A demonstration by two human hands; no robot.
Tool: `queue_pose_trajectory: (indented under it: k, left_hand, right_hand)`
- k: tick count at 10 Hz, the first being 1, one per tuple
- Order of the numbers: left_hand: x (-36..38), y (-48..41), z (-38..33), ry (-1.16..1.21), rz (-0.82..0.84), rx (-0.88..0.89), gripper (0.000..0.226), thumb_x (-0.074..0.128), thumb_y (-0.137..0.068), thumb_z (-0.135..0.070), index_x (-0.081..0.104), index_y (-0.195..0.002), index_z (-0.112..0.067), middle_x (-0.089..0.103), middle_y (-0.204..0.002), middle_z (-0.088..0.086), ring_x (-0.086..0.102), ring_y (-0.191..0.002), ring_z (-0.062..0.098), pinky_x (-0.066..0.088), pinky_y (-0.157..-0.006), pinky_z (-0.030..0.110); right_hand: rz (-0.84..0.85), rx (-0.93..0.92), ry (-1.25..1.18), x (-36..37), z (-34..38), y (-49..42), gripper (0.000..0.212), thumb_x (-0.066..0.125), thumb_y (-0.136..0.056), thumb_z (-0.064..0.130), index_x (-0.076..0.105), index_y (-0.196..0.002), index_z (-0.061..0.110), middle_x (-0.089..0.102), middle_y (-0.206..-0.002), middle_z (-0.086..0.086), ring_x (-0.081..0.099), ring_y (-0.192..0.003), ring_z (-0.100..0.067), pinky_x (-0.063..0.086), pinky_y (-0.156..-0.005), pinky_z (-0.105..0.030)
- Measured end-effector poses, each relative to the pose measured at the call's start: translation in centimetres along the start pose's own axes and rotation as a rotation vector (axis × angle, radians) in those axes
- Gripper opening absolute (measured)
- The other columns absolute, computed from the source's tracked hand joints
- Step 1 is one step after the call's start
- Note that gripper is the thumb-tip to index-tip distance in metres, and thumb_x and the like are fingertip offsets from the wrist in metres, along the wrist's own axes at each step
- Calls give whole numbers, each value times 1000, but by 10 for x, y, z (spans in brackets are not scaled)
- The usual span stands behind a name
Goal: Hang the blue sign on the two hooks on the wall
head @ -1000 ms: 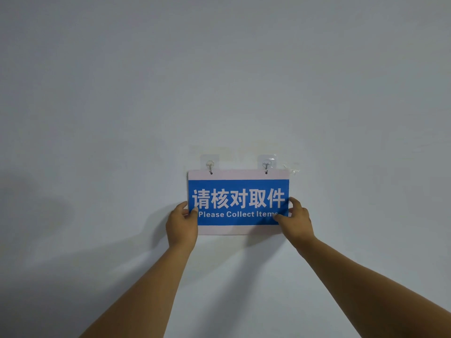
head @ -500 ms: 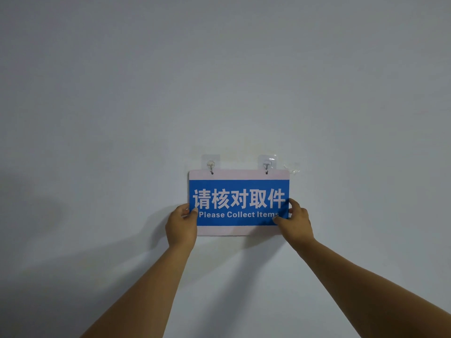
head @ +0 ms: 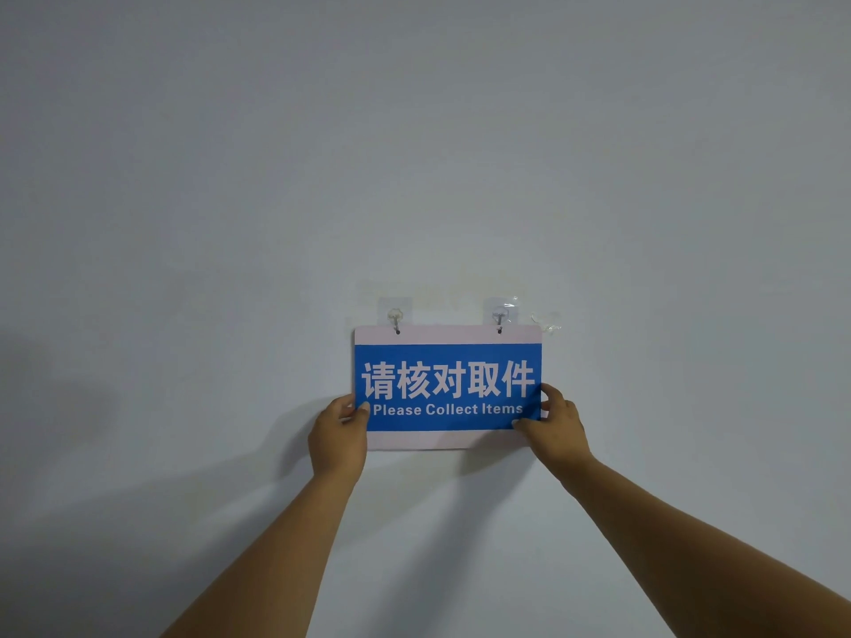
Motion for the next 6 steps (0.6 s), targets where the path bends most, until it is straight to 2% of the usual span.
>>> queue_pose_trajectory:
  k: [1, 3, 4, 6]
  left_hand:
    - [-1, 1, 1, -8, -8, 0, 30, 59, -99, -26, 63, -126, -15, 70, -117, 6, 65, -91, 21, 51, -66, 25]
    - [-4, -3, 1, -31, -25, -18, 33, 59, -99, -27, 60, -129, -12, 69, -119, 9, 64, -90, 20, 51, -62, 22]
    - [-5, -4, 2, -53, -25, -37, 38, 59, -98, -28, 58, -132, -11, 69, -122, 10, 63, -93, 21, 54, -74, 31]
    - [-9, -2, 6, -62, -43, -66, 40, 59, -98, -29, 56, -134, -10, 67, -124, 11, 61, -94, 19, 45, -61, 21]
  right_hand:
    - [15, -6, 30, 3, -1, 1, 71, 77, -81, 19, 41, -141, 26, 46, -138, -7, 57, -119, -27, 53, -99, -50]
    - [23, -1, 37, 7, 2, 0, 71, 76, -80, 21, 40, -142, 25, 45, -141, -8, 53, -125, -30, 50, -102, -53]
    - [28, 16, 47, 7, 2, 2, 71, 75, -81, 21, 39, -142, 23, 44, -140, -10, 52, -125, -31, 50, -102, -52]
    - [21, 50, 25, 7, 2, 6, 75, 72, -84, 19, 32, -148, 20, 39, -145, -12, 48, -130, -34, 48, -103, -52]
Point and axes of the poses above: each hand's wrist, its own y-axis away from the middle knuckle, its own x-axis out of the palm, z = x × y, the point moved 3 cm from there along -y, towards the middle knuckle
